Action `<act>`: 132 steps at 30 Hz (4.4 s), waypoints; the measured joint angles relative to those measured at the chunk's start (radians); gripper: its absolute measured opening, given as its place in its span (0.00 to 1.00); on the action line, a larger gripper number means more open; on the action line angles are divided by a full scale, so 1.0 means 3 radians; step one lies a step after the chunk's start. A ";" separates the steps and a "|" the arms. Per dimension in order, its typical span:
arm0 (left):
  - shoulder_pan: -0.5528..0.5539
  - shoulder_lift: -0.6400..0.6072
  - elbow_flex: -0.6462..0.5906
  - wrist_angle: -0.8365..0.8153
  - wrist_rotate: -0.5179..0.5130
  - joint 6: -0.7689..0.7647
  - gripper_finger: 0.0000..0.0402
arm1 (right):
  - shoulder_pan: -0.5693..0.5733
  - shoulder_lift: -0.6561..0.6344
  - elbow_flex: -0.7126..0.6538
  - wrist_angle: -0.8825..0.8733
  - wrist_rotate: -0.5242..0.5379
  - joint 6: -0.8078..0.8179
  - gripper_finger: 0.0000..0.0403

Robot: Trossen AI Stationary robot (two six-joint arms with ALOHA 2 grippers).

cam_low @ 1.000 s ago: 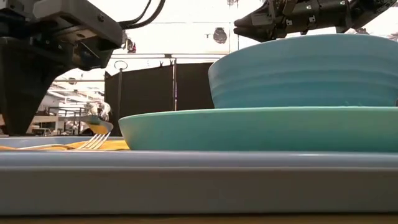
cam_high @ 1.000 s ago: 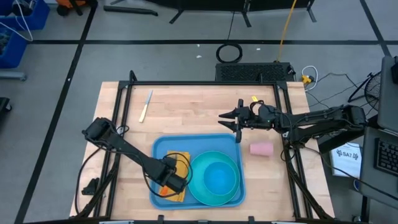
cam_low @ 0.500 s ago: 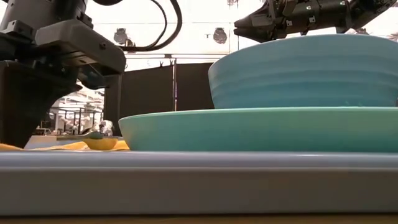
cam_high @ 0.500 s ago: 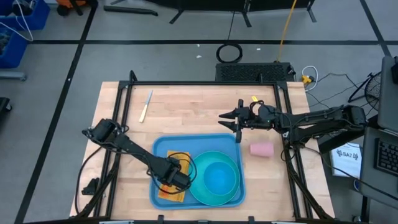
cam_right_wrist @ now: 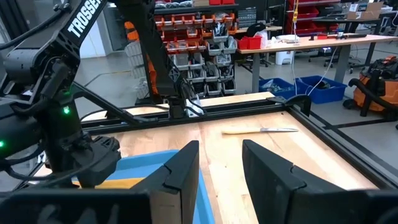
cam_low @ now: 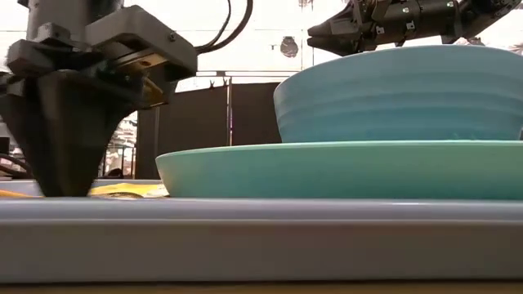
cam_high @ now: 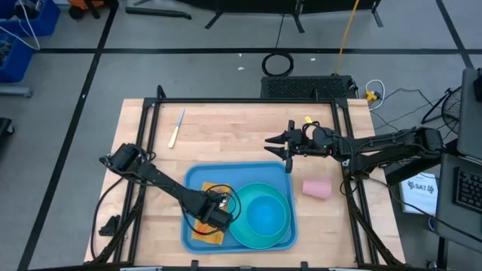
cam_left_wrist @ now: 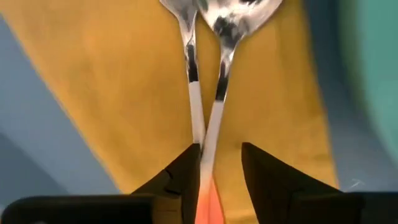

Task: Set up tray
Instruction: Put the orange spoon on top of the yellow napkin to the right of the orange fork

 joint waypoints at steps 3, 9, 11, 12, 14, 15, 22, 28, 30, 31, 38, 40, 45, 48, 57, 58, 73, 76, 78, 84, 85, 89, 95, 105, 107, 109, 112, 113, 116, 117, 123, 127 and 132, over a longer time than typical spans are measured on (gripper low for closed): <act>-0.0018 -0.0096 -0.0010 -0.0081 -0.0224 -0.0010 0.32 | 0.0000 0.0000 0.0000 -0.0001 0.0000 0.0002 0.28; -0.0029 -0.0213 -0.0005 -0.0431 -0.0208 -0.0056 0.32 | 0.0000 0.0000 0.0000 -0.0017 -0.0001 0.0053 0.28; -0.0041 -0.0234 -0.0005 -0.0570 -0.0273 -0.0105 0.32 | 0.0000 0.0000 0.0000 -0.0030 0.0000 0.0053 0.28; -0.0047 -0.0235 -0.0005 -0.0608 -0.0310 -0.0115 0.32 | 0.0000 0.0000 0.0000 -0.0030 0.0000 0.0053 0.28; -0.0044 -0.0235 -0.0005 -0.0544 -0.0392 -0.0086 0.32 | 0.0000 0.0000 0.0000 -0.0026 0.0000 0.0053 0.28; -0.0036 -0.0237 -0.0005 -0.0471 -0.0426 -0.0014 0.31 | -0.0001 0.0000 0.0000 -0.0026 0.0000 0.0053 0.28; 0.0056 -0.0238 -0.0005 -0.0218 -0.0671 0.0481 0.03 | 0.0000 0.0000 0.0000 -0.0025 0.0000 0.0053 0.28; 0.0158 -0.0239 -0.0004 -0.0200 -0.0720 0.0795 0.01 | 0.0000 0.0000 0.0000 -0.0025 0.0000 0.0090 0.28; 0.0179 -0.0239 -0.0004 -0.0186 -0.0718 0.0842 0.01 | -0.0001 0.0000 0.0000 -0.0024 0.0000 0.0090 0.28; 0.0181 -0.0239 -0.0004 -0.0179 -0.0721 0.0853 0.01 | 0.0000 0.0000 0.0000 -0.0025 0.0000 0.0090 0.28; 0.0176 -0.0240 -0.0099 0.0005 -0.0675 0.0878 0.00 | 0.0000 0.0000 0.0000 -0.0023 0.0000 0.0090 0.28; 0.0179 -0.0240 -0.0169 0.0141 -0.0649 0.0869 0.00 | -0.0001 0.0000 0.0000 -0.0023 0.0000 0.0090 0.28; 0.0175 -0.0240 -0.0285 0.0253 -0.0594 0.0812 0.00 | 0.0000 0.0000 0.0000 -0.0023 0.0000 0.0090 0.28; 0.0172 -0.0240 -0.0330 0.0252 -0.0596 0.0809 0.00 | -0.0001 0.0000 0.0000 -0.0022 0.0001 0.0090 0.28; 0.0153 -0.0269 -0.0606 0.0386 -0.0550 0.0601 0.00 | -0.0001 0.0000 0.0000 -0.0022 0.0001 0.0090 0.28; 0.0144 -0.0268 -0.0609 0.0376 -0.0550 0.0599 0.00 | 0.0000 0.0000 0.0000 -0.0022 0.0001 0.0090 0.28; 0.0036 -0.0312 -0.0595 0.0120 -0.0358 0.0490 0.00 | 0.0000 0.0000 0.0000 -0.0022 0.0001 0.0090 0.28; 0.0032 -0.0393 -0.0611 -0.0049 -0.0353 0.0459 0.00 | -0.0001 0.0000 0.0000 -0.0023 0.0001 0.0090 0.28; 0.0032 -0.0456 -0.0617 -0.0187 -0.0353 0.0432 0.00 | 0.0000 0.0000 0.0000 -0.0022 0.0001 0.0090 0.28; 0.0007 -0.0521 -0.0610 -0.0321 -0.0337 0.0377 0.00 | 0.0000 0.0000 0.0000 -0.0025 0.0002 0.0090 0.28; 0.0004 -0.0521 -0.0610 -0.0311 -0.0312 0.0387 0.00 | -0.0001 0.0000 0.0000 -0.0025 0.0001 0.0090 0.28; -0.0012 -0.0514 -0.0609 -0.0285 -0.0304 0.0420 0.00 | -0.0001 0.0000 0.0000 -0.0025 0.0003 0.0090 0.28; -0.0011 -0.0546 -0.0605 0.0066 -0.0327 0.0436 0.00 | 0.0000 0.0000 0.0000 -0.0026 0.0003 0.0092 0.28; 0.0129 -0.0545 -0.0603 0.0116 -0.0531 0.0757 0.02 | -0.0001 0.0000 0.0000 -0.0022 0.0010 0.0092 0.28; 0.0194 -0.0545 -0.0603 0.0067 -0.0468 0.0916 0.06 | -0.0001 0.0000 0.0000 -0.0022 0.0011 0.0092 0.28; 0.0261 -0.0545 -0.0603 -0.0035 -0.0469 0.0977 0.10 | -0.0001 -0.0001 0.0000 -0.0022 0.0011 0.0092 0.28; 0.0351 -0.0547 -0.0601 -0.0122 -0.0516 0.1063 0.18 | 0.0000 0.0000 0.0000 -0.0023 0.0011 0.0111 0.28; 0.0371 -0.0547 -0.0601 -0.0144 -0.0538 0.1098 0.21 | 0.0000 0.0000 0.0000 -0.0025 0.0011 0.0126 0.28; 0.0405 -0.0547 -0.0601 -0.0154 -0.0575 0.1231 0.29 | -0.0001 -0.0001 0.0000 -0.0049 0.0011 0.0137 0.28; 0.0420 -0.0547 -0.0601 -0.0147 -0.0577 0.1269 0.31 | -0.0001 -0.0001 0.0000 -0.0049 0.0011 0.0135 0.28; 0.0487 -0.0549 -0.0601 -0.0224 -0.0688 0.1386 0.41 | 0.0000 0.0000 0.0000 -0.0049 0.0011 0.0128 0.28; 0.0514 -0.0549 -0.0601 -0.0155 -0.0665 0.1487 0.43 | 0.0000 0.0000 0.0000 -0.0049 0.0011 0.0128 0.28; 0.0516 -0.0549 -0.0600 0.0129 -0.0522 0.1658 0.41 | 0.0000 0.0000 0.0000 -0.0049 0.0011 0.0128 0.28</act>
